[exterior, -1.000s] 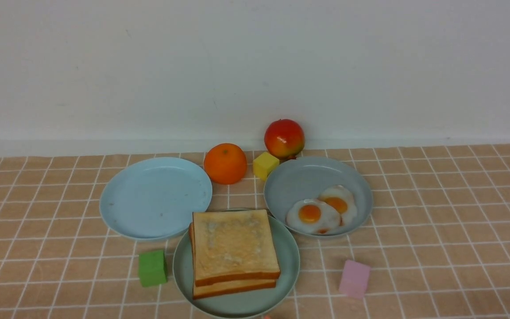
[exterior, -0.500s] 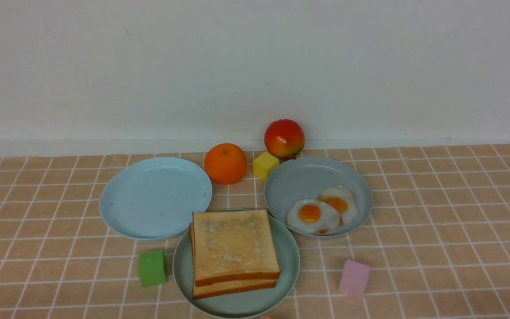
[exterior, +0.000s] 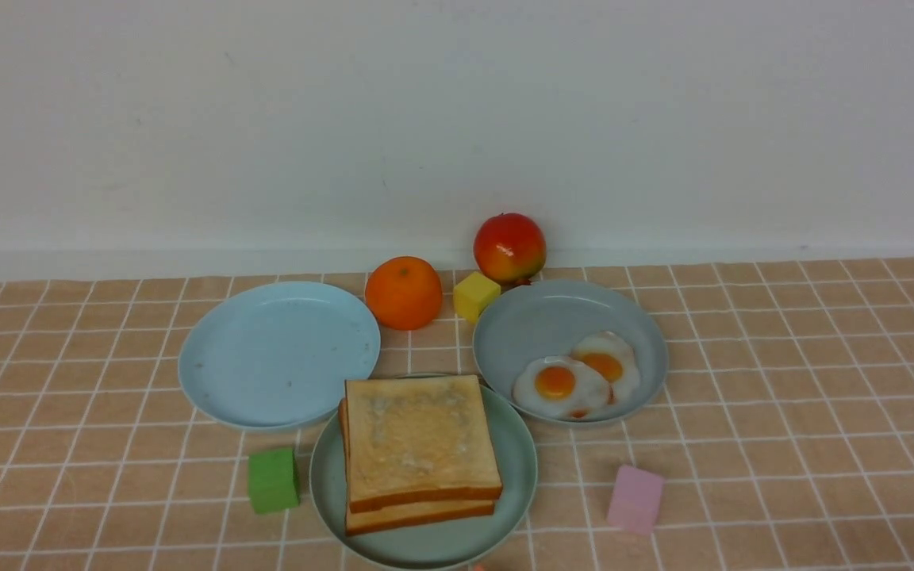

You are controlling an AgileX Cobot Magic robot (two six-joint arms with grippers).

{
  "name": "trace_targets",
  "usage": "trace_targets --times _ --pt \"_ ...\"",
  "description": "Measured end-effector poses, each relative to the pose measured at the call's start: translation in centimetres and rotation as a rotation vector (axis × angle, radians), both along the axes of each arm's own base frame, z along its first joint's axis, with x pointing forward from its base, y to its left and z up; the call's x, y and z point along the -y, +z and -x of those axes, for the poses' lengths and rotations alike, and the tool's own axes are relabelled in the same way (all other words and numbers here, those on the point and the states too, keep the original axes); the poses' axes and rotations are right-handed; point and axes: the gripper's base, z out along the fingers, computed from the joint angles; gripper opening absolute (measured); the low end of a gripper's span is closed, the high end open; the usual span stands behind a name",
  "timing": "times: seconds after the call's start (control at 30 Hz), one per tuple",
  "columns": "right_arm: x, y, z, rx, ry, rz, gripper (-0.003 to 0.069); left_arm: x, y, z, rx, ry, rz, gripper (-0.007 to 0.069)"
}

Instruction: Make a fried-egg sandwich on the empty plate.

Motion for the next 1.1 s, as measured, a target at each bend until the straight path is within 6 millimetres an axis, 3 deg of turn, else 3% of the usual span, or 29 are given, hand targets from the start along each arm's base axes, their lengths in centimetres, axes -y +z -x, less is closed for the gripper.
trace_targets --times 1.1 --pt "0.00 0.00 0.00 0.000 0.000 0.001 0.0212 0.00 -0.02 0.00 -0.001 0.000 0.000 0.0123"
